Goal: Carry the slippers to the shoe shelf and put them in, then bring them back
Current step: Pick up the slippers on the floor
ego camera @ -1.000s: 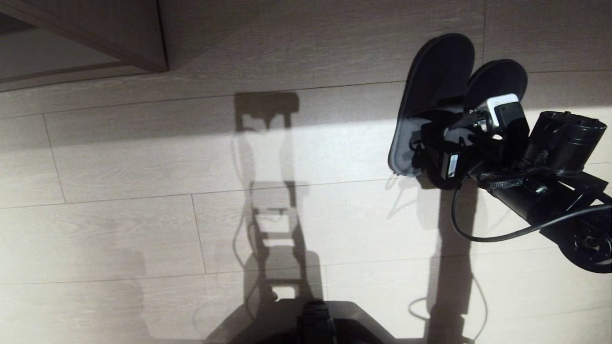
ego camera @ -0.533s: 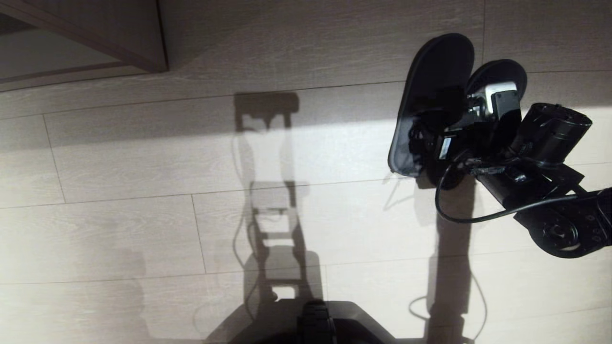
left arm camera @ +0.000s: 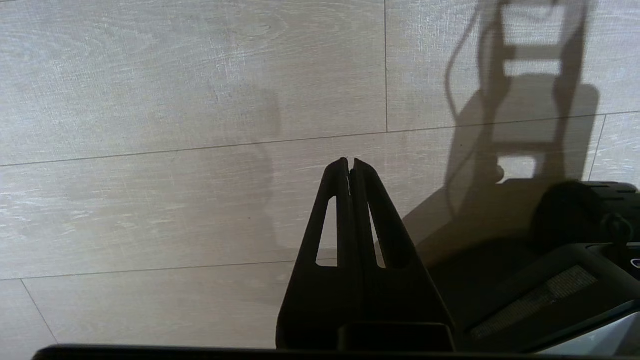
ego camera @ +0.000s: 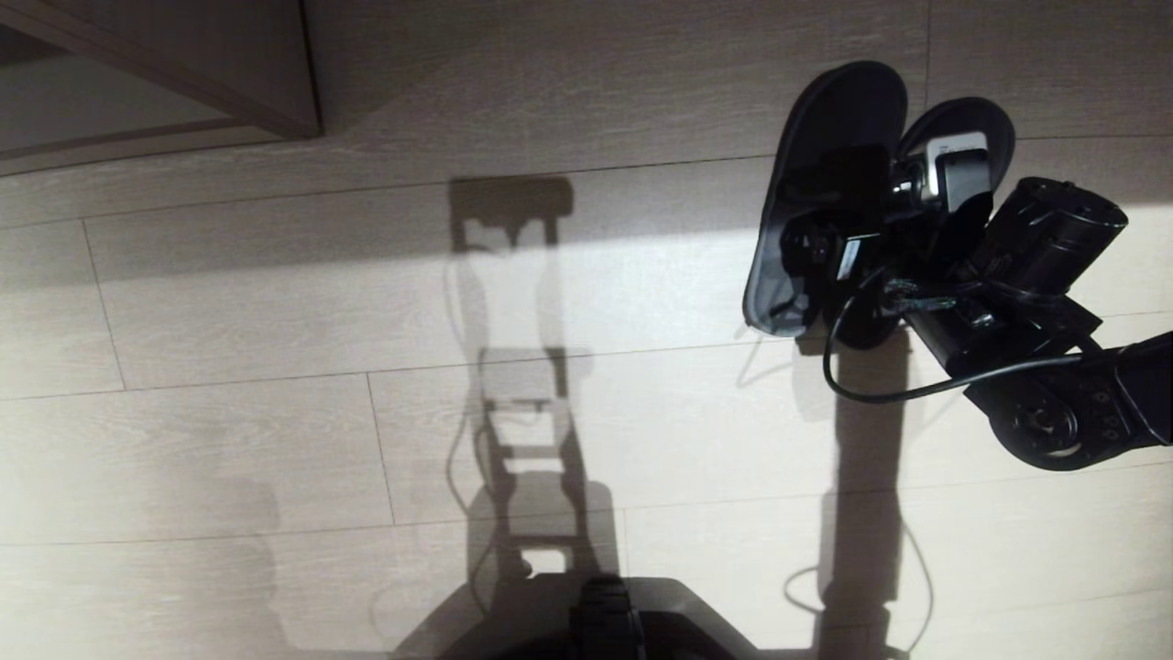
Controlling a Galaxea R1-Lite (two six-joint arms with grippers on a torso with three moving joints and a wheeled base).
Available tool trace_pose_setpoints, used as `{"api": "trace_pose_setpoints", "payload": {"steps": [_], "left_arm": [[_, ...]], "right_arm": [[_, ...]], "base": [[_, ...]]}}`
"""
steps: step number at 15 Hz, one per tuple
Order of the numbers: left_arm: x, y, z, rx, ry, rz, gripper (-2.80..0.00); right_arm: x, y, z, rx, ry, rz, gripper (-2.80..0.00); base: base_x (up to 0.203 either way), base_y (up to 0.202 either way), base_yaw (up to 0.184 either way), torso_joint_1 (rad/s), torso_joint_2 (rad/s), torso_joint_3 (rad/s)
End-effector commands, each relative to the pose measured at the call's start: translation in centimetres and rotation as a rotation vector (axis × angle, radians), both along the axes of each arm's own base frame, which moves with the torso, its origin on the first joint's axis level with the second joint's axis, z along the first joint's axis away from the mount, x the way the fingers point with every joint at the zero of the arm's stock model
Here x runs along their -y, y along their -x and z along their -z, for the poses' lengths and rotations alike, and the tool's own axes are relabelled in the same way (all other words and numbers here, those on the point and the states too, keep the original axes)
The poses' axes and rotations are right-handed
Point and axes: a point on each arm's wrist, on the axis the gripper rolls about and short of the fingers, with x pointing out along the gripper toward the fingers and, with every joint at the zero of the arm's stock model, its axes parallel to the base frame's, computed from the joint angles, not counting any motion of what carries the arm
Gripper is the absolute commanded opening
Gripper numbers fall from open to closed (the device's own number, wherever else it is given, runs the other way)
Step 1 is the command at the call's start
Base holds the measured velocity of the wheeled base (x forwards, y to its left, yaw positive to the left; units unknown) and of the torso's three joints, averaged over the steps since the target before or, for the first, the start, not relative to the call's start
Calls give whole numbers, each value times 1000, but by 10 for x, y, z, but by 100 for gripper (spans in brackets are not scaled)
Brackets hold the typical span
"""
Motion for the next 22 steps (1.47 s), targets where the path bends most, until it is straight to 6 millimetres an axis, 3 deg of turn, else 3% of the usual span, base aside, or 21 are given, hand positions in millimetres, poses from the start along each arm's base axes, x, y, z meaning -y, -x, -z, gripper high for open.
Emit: {"api": "trace_pose_setpoints", "payload": {"steps": [1,5,8,11,15,18,22], "left_arm": [[0,0,0,-1,0,0,-280],[0,0,0,-1,0,0,-280],[0,0,0,-1,0,0,-280],[0,0,0,0,0,0,-280],[0,0,0,0,0,-2,-280],[0,0,0,0,0,-2,-280],[0,0,0,0,0,-2,-280]], "right_arm": [[2,4,-4,31,-8,10,0],[4,16,-13,62,-18,35,0],[6,21,-4,94,-28,35,0],[6,11,9,172,-42,35,0],[8,10,7,200,-23,-11,0],[23,-4,7,234,5,-1,0],[20,-10,9,250,24,-45,0]], "base": [[0,0,0,0,0,0],[0,0,0,0,0,0],[0,0,0,0,0,0],[0,0,0,0,0,0],[0,0,0,0,0,0],[0,0,0,0,0,0],[0,0,0,0,0,0]]}}
